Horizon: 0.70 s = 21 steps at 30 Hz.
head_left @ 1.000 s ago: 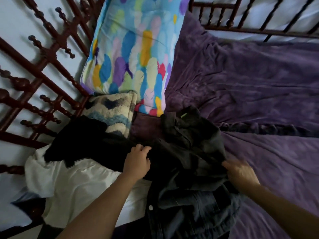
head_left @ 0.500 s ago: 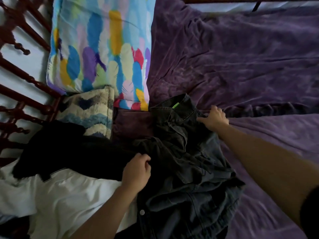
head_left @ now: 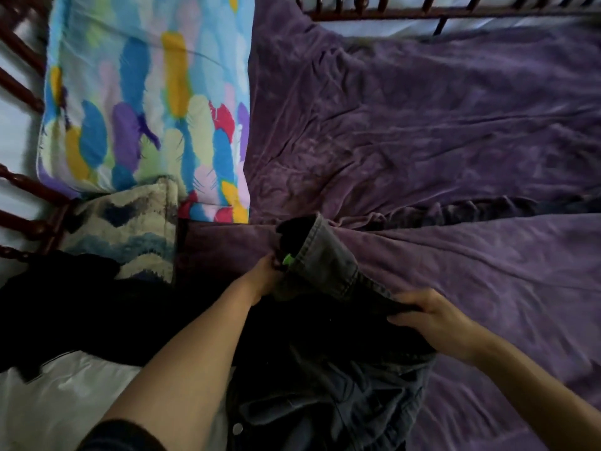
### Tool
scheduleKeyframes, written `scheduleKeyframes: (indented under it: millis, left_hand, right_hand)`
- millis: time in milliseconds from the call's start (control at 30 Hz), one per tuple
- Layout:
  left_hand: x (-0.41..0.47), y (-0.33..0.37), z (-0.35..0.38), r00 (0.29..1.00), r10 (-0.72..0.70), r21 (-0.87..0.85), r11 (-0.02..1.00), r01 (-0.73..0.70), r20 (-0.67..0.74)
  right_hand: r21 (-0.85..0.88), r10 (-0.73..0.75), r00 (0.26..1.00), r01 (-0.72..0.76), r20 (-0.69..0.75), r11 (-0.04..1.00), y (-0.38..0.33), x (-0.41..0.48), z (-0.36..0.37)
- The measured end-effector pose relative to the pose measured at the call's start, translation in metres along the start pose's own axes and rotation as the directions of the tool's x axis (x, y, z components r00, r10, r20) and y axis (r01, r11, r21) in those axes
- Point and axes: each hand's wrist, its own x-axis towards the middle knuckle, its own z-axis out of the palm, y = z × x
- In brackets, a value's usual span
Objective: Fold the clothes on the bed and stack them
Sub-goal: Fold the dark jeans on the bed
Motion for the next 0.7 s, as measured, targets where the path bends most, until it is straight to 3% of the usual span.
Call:
scheduleKeyframes:
  millis: [100, 233, 300, 433, 567, 633, 700]
  left_hand:
    - [-0.017, 0.007, 0.016, 0.99, -0.019, -0.048, 0.999, 0.026, 0.141]
    - [-0.046, 0.033, 0.002, 0.992, 0.089, 0.04, 0.995, -0.093, 0.091]
    - [-0.066, 0.052, -0.018, 0.979, 0.194, 0.052, 0.979, -0.198, 0.065]
    - [-0.117, 0.085, -0.072, 0.944, 0.328, 0.143, 0.934, -0.327, 0.017]
    - [-0.176, 0.105, -0.105, 0.901, 0.433, 0.126, 0.893, -0.432, 0.021]
    - [-0.208, 0.116, -0.117, 0.853, 0.521, 0.172, 0.84, -0.515, 0.009]
    - [-0.237, 0.125, -0.13, 0.791, 0.612, 0.259, 0.764, -0.59, -0.001]
  right_hand:
    - [-0.009, 0.0, 0.996, -0.001, -0.093, 1.0, -0.002, -0.027, -0.022]
    - [-0.159, 0.054, 0.983, -0.083, -0.176, 0.984, -0.007, -0.044, -0.034]
    - [-0.231, -0.062, 0.943, -0.017, -0.328, 0.973, -0.017, -0.046, -0.031]
    - [-0.159, -0.27, 0.811, 0.218, -0.519, 0.963, -0.058, -0.059, -0.017]
    - [-0.046, -0.274, 0.811, 0.293, -0.516, 0.955, -0.114, -0.086, 0.002]
    - [0.043, -0.233, 0.864, 0.281, -0.447, 0.959, -0.146, -0.105, 0.016]
    - [-0.001, -0.204, 0.919, 0.217, -0.338, 0.976, -0.172, -0.127, 0.032]
